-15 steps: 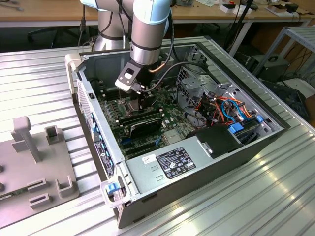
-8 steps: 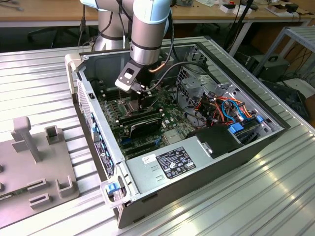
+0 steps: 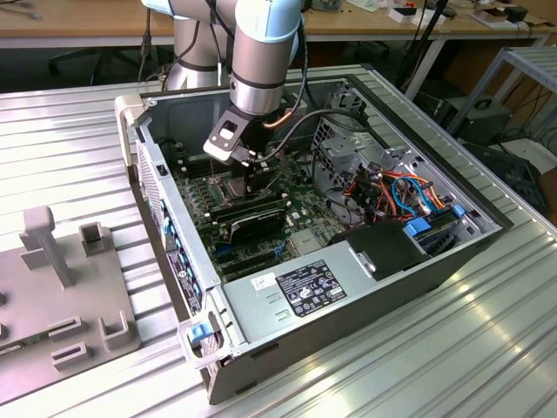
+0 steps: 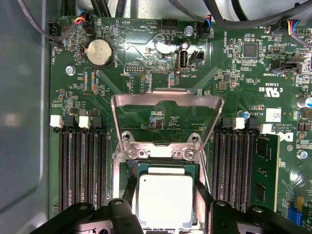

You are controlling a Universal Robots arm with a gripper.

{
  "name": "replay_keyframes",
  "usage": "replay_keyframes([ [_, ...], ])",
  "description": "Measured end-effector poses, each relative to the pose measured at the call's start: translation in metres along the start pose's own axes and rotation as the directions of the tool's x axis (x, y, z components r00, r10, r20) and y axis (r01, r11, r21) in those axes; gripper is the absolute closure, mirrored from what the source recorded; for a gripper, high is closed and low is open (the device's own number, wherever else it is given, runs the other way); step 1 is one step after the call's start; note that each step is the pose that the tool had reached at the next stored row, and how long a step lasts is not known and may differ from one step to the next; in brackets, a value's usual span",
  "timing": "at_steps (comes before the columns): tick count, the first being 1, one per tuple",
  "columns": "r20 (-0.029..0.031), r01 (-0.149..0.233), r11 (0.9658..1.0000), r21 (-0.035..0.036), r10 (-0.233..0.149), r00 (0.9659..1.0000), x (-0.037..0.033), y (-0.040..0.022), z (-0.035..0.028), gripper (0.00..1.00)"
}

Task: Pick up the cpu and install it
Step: 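Place the cpu into insertion slot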

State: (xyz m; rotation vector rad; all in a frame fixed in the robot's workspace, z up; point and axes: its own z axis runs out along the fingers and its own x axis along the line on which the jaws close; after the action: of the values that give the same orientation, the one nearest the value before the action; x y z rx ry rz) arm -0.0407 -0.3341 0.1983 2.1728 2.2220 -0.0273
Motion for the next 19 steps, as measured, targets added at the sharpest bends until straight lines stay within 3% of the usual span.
replay_keyframes([
  [6, 0.0005, 0.000, 1.0000, 0.0000, 0.000, 1.0000, 0.0000, 0.0000, 0.0000, 0.45],
  [12, -0.0017, 0.000, 1.0000, 0.0000, 0.000, 1.0000, -0.0001, 0.0000, -0.0041, 0.45],
  [14, -0.0228, 0.000, 1.0000, -0.0005, 0.000, 0.9997, -0.0001, 0.0000, -0.0043, 0.45],
  [15, -0.0259, 0.000, 1.0000, -0.0006, 0.000, 0.9997, -0.0001, 0.0000, -0.0043, 0.45],
  [19, -0.0267, 0.000, 1.0000, -0.0006, 0.000, 0.9996, -0.0001, 0.0000, -0.0042, 0.45],
])
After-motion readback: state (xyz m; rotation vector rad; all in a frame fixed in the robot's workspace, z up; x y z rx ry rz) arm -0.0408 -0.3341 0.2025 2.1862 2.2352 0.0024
